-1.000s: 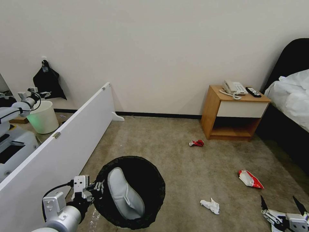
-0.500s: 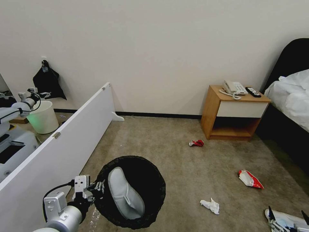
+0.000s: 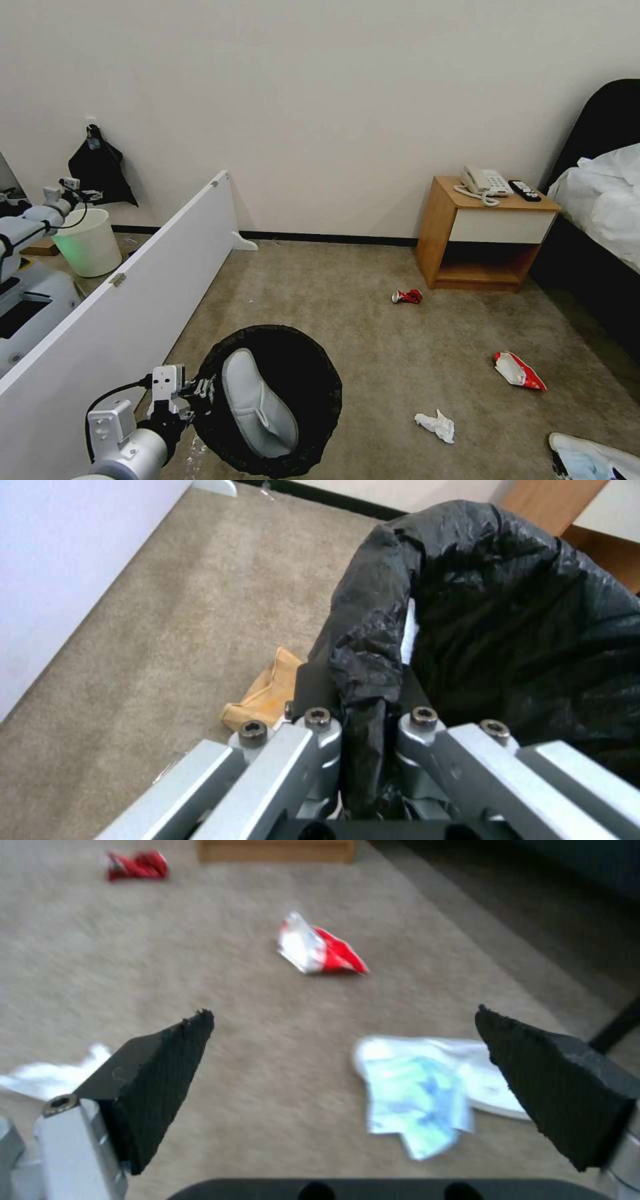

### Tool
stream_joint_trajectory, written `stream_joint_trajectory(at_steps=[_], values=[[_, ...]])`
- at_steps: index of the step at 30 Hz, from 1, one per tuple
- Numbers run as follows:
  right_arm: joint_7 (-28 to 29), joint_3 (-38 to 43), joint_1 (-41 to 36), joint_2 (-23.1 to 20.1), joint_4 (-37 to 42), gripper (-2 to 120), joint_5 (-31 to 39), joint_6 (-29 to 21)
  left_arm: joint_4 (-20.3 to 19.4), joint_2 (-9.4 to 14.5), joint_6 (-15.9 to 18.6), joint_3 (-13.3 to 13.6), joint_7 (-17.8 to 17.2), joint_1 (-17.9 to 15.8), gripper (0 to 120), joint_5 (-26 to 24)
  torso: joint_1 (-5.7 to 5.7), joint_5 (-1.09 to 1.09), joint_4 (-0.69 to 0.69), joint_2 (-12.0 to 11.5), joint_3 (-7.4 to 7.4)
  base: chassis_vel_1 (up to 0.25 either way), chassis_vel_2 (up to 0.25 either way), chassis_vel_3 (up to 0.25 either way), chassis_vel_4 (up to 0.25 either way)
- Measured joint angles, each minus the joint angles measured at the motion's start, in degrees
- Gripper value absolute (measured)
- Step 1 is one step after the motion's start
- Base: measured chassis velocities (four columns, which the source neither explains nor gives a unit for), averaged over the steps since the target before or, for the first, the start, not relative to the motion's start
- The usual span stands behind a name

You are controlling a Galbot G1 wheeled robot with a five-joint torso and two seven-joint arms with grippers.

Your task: Pick up the trash bin, then pick up the garbage from the floor and place it into the trash bin.

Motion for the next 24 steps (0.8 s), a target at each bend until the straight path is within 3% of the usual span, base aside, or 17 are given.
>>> stream_joint_trajectory(at_steps=[10, 20, 24], values=[[2.9, 0.9, 0.7, -3.7, -4.1, 100, -2.0, -0.8, -0.2, -0.4, 0.0, -0.2, 0.0, 0.3, 4, 0.2, 0.0, -0.01, 0.0, 0.0, 0.0, 0.0, 0.0, 0.0, 0.0], [4.8, 0.4, 4.7, -6.1, -6.9, 100, 1.0, -13.8, -0.7, -0.5, 0.0, -0.9, -0.1, 0.9, 4, 0.4, 0.0, 0.0, 0.01, 0.0, 0.0, 0.0, 0.0, 0.0, 0.0], [4.4, 0.0, 6.7, -6.2, -9.6, 100, 1.7, -14.4, -1.0, -0.4, 0.0, -1.2, -0.2, 1.3, 4, 0.4, 0.0, 0.0, 0.01, 0.0, 0.0, 0.0, 0.0, 0.0, 0.0]])
